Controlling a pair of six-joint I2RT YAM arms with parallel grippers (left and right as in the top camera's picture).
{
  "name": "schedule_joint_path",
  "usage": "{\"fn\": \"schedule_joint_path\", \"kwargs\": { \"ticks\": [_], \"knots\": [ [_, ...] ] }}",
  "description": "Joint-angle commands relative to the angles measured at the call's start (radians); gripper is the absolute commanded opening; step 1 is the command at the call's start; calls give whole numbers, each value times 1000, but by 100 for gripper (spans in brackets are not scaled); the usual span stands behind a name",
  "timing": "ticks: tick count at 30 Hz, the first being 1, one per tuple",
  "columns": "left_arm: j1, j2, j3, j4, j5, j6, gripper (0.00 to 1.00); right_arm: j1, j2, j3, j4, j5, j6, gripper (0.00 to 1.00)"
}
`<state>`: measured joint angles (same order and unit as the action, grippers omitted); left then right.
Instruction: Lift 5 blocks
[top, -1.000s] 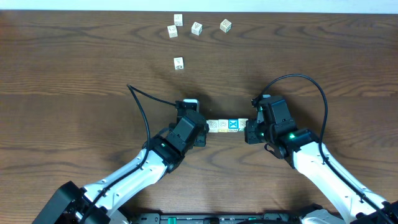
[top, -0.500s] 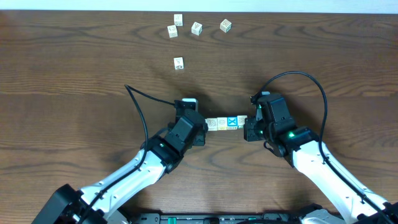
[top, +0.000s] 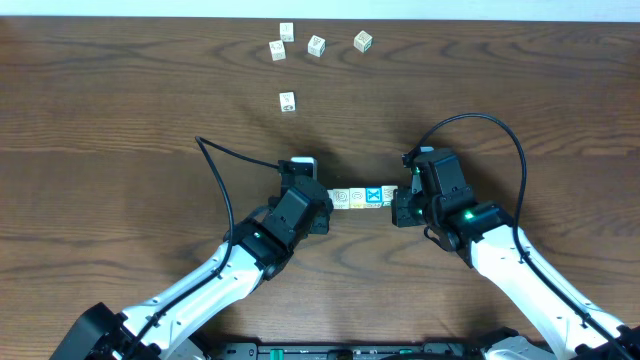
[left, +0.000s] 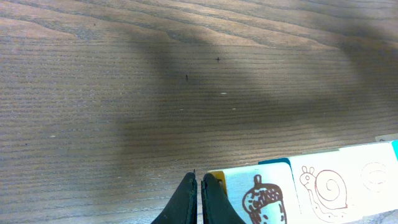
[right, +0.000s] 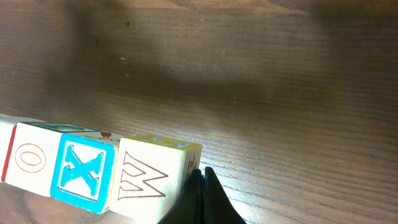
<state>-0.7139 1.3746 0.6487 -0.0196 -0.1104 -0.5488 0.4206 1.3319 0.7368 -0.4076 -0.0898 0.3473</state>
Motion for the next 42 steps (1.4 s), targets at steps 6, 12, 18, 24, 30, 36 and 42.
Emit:
{"fn": "schedule_joint_path", "kwargs": {
  "ticks": [6,12,18,24,30,36,42],
  "knots": [
    [-33,-43,72,40,155,18,8,71,-19,75,2,-251,-12,1],
    [-33,-63,73,35,155,18,7,71,-19,87,-7,-251,-12,1],
    [-33,-74,77,35,154,18,7,71,-20,88,-10,-251,-12,1],
    [-33,-77,77,32,155,18,7,71,-51,88,-13,-234,-12,1],
    [-33,-77,84,32,155,18,7,71,-85,88,-28,-221,-16,1],
    [-33,-77,95,30,155,18,7,71,-87,88,-31,-221,-16,1],
    [-34,-77,107,26,155,18,7,71,-87,88,-32,-220,-16,1]
  ]
}}
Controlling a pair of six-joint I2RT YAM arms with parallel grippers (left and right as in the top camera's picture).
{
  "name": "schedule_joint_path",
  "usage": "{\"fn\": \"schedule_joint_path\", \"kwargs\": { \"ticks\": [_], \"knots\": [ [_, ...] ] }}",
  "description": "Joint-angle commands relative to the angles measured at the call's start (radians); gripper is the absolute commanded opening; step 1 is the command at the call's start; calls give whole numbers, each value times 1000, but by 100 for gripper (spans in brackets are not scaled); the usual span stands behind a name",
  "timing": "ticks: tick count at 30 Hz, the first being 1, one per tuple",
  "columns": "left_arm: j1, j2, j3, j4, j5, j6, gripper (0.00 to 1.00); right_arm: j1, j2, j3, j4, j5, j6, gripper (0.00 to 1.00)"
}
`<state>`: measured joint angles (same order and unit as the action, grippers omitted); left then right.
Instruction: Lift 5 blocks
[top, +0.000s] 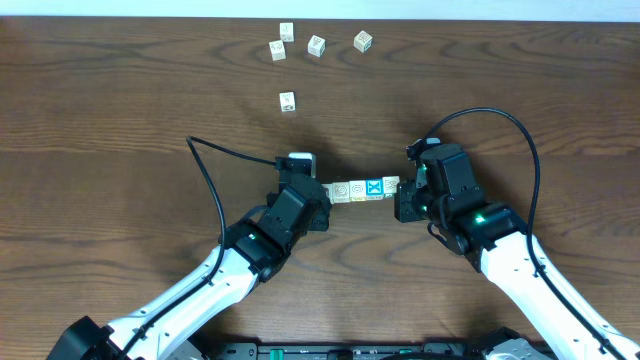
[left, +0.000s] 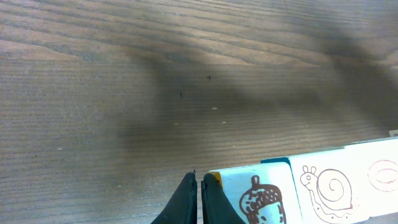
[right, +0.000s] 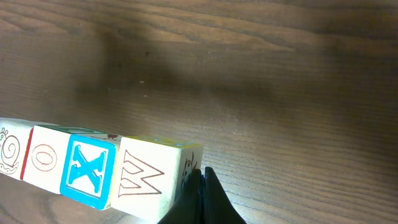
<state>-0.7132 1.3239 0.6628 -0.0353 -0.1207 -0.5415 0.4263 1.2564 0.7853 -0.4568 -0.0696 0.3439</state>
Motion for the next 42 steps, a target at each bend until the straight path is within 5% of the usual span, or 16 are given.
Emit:
{"fn": "schedule_joint_path", "kwargs": {
  "ticks": [1,42],
  "knots": [
    [-34,-26,96,39,165,11,7,66,-12,40,17,-241,-12,1],
    [-34,-30,119,14,166,18,7,66,-12,40,14,-230,-12,1]
  ]
}}
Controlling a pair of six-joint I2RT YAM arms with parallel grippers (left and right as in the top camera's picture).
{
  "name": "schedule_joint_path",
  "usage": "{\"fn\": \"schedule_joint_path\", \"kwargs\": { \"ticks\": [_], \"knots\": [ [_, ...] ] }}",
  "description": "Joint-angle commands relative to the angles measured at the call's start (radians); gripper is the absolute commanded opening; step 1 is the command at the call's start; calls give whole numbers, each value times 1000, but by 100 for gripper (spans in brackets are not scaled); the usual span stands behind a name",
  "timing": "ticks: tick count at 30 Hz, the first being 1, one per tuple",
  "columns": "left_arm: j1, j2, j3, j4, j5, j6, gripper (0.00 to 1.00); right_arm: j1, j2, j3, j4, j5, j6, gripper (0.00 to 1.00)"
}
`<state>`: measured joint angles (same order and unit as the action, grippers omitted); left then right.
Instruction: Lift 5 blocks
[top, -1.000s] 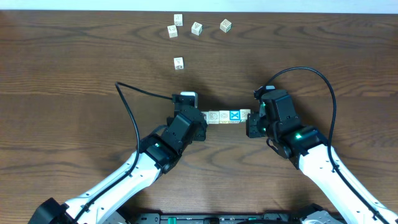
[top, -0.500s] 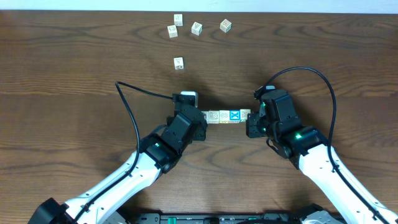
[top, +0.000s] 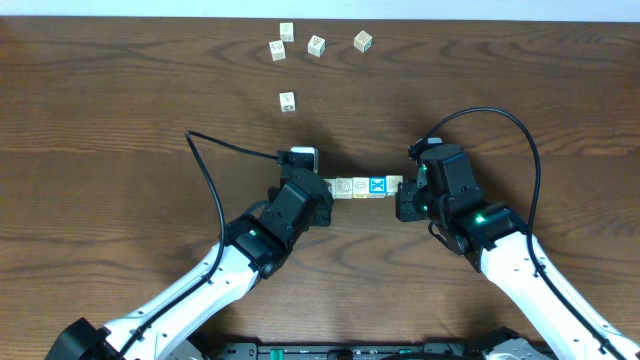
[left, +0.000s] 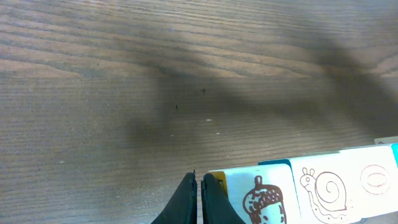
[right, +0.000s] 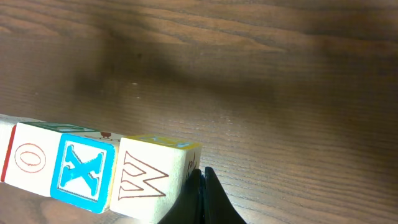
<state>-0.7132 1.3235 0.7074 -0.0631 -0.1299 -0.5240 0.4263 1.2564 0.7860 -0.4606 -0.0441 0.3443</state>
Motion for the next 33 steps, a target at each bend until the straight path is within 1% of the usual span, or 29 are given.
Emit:
{"fn": "schedule_joint_path", "kwargs": {
  "ticks": [1,23,33],
  "knots": [
    [-34,-31,75,42,175,1,7,66,-13,39,18,-256,-12,1],
    [-34,-34,75,41,175,0,7,66,-15,40,18,-256,-12,1],
    [-34,-41,75,42,175,0,7,66,-16,71,0,-256,-13,1]
  ]
}}
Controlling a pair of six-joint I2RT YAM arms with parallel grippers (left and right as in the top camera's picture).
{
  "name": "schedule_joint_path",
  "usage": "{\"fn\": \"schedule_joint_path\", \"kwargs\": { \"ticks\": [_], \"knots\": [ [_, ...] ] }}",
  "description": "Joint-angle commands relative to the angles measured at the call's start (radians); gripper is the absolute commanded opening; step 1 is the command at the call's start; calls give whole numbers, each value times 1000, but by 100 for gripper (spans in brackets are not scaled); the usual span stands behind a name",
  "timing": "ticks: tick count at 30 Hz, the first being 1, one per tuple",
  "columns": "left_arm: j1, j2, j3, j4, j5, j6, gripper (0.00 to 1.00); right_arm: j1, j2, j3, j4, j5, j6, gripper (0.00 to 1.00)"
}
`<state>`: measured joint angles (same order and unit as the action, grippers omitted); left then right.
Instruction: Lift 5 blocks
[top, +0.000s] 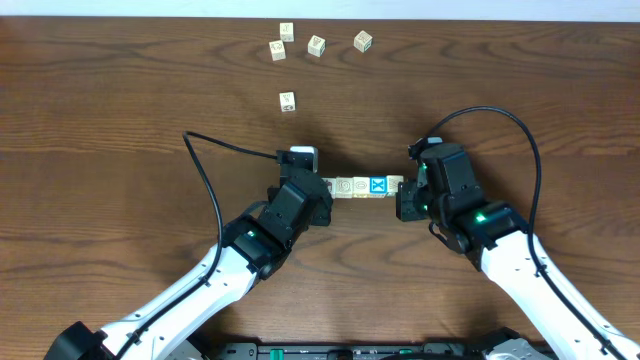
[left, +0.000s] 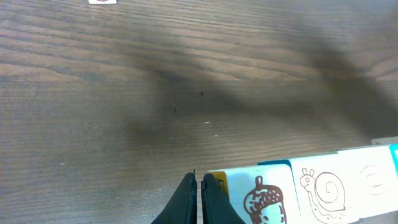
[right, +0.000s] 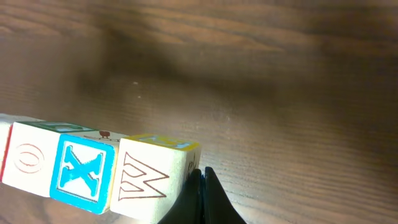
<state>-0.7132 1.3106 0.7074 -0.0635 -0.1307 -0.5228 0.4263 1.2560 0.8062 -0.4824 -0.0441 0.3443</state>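
A row of wooden blocks (top: 362, 187) hangs squeezed end to end between my two grippers, with its shadow on the table behind it. My left gripper (left: 199, 186) is shut, and its closed fingers press sideways on the acorn block (left: 258, 196), which adjoins a snail block (left: 323, 190). My right gripper (right: 200, 186) is also shut and presses on the W block (right: 149, 177). A blue X block (right: 84, 171) and an O block (right: 28, 162) follow it. In the overhead view the left gripper (top: 322, 190) and right gripper (top: 402, 190) face each other.
Loose blocks lie far back on the wooden table (top: 120, 120): one alone (top: 287, 100) and several in a cluster (top: 316, 45). The bottom edge of a loose block (left: 102, 1) shows at the top of the left wrist view. Cables arc over both arms.
Both grippers and the row stand almost as before. The table looks slightly farther off in the wrist views, and a loose block's edge now shows at the top of the left wrist view.
The row was pinched between both shut grippers at the oldest moment, nearer the front of the table in the overhead view. At each later moment the grippers and row appeared a little farther back. The grip has held throughout.
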Motion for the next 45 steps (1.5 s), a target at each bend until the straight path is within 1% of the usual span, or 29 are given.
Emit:
{"fn": "schedule_joint_path", "kwargs": {
  "ticks": [1,9,15,21,45],
  "knots": [
    [-34,-32,75,42,175,-1,7,66,-15,50,21,-256,-13,1],
    [-34,-57,75,42,175,-1,7,66,-15,50,18,-256,-12,1],
    [-34,-58,75,41,175,-1,6,66,-15,50,18,-256,-12,1],
    [-34,-58,75,41,175,-1,7,67,-15,51,18,-256,-12,1],
    [-34,-58,75,42,175,-1,7,66,-16,73,6,-256,-16,1]
  ]
}}
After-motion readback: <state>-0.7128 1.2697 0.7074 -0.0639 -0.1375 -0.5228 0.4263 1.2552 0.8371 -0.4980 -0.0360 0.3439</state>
